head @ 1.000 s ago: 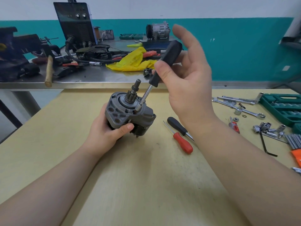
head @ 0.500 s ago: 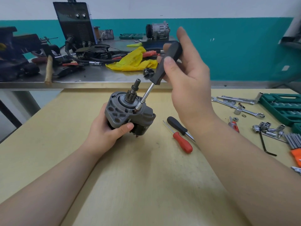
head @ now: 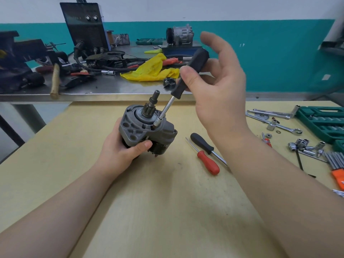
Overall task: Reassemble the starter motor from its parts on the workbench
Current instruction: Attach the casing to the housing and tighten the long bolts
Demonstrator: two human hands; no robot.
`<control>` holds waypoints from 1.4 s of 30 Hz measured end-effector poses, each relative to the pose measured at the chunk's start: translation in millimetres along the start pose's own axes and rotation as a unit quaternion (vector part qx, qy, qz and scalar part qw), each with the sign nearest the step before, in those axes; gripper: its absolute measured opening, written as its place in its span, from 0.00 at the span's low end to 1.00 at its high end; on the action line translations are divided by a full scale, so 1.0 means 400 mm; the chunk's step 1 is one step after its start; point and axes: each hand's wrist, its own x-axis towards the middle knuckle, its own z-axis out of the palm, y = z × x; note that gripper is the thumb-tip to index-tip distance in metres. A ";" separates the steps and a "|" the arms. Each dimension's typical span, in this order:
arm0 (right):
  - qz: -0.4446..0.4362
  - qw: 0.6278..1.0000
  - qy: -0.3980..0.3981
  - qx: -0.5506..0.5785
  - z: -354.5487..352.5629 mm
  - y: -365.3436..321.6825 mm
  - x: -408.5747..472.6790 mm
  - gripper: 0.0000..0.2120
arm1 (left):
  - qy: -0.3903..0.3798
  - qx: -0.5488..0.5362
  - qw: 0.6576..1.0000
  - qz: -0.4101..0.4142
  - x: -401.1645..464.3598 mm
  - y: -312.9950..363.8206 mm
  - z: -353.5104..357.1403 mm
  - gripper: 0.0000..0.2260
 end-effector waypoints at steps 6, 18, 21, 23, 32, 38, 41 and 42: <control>0.026 0.998 -0.025 0.054 0.004 0.008 -0.002 0.25 | 0.002 0.000 1.000 -0.001 -0.001 0.004 0.000 0.36; 0.022 0.996 -0.029 0.087 0.003 0.010 -0.006 0.24 | -0.003 0.009 1.000 -0.005 -0.002 0.013 -0.002 0.36; 0.000 0.999 -0.006 0.049 0.006 0.007 -0.003 0.23 | -0.002 -0.002 1.000 -0.008 -0.003 0.012 0.000 0.36; 0.004 0.999 0.002 0.053 0.006 0.011 -0.004 0.23 | -0.001 -0.002 1.000 -0.012 -0.003 0.014 0.001 0.36; 0.002 0.999 -0.011 0.032 -0.001 0.009 0.001 0.23 | -0.003 -0.009 1.000 -0.013 -0.005 0.021 -0.002 0.37; 0.026 0.996 -0.042 0.078 -0.003 0.014 0.000 0.27 | -0.008 0.001 1.000 -0.007 -0.004 0.025 -0.002 0.38; 0.009 0.998 -0.032 0.048 0.000 0.011 0.003 0.26 | -0.006 -0.003 1.000 -0.007 -0.005 0.028 0.000 0.38; 0.010 0.999 -0.020 0.041 0.001 0.011 0.004 0.25 | -0.006 -0.004 1.000 -0.007 -0.005 0.029 0.001 0.38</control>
